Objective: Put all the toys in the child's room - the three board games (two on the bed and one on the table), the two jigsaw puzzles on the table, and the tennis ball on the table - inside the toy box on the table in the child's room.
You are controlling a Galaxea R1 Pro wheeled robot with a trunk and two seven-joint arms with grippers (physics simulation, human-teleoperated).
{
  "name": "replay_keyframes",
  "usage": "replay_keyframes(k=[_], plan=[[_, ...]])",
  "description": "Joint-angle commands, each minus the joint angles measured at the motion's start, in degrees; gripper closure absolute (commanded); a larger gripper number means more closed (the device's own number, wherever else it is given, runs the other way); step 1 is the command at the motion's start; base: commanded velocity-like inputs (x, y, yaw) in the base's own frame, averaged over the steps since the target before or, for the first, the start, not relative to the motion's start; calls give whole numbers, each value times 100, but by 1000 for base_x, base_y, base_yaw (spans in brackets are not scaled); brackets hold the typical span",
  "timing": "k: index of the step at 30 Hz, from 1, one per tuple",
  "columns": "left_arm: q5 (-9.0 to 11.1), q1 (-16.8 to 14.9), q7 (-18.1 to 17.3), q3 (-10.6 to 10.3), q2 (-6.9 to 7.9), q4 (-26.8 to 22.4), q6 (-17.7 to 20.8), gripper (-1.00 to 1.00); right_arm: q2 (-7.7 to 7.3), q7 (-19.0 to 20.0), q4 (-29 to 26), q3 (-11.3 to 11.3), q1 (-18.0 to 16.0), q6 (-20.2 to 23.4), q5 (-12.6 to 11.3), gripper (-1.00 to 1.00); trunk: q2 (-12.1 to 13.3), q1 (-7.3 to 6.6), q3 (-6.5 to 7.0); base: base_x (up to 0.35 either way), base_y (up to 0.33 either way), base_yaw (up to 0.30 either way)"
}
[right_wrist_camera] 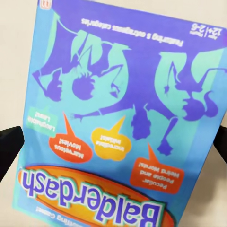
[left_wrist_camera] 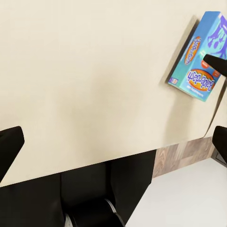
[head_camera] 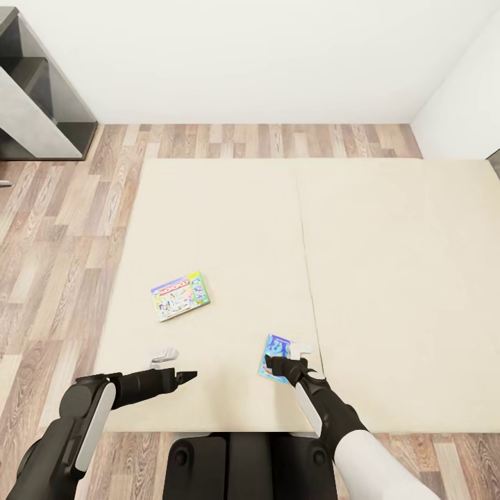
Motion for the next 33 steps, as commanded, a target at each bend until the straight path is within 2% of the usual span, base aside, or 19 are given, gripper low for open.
replay_keyframes(k=[1,33], plan=[[25,-3,-2,6,-1,-3,41,-100,-2,-3,-10,11,0,39,-55,-100,-9,3,-6,0,0,0],[25,-3,-2,6,1,-2,41,-100,-2,4,147,17,0,123,-56,-100,-9,3,-6,0,17,0]])
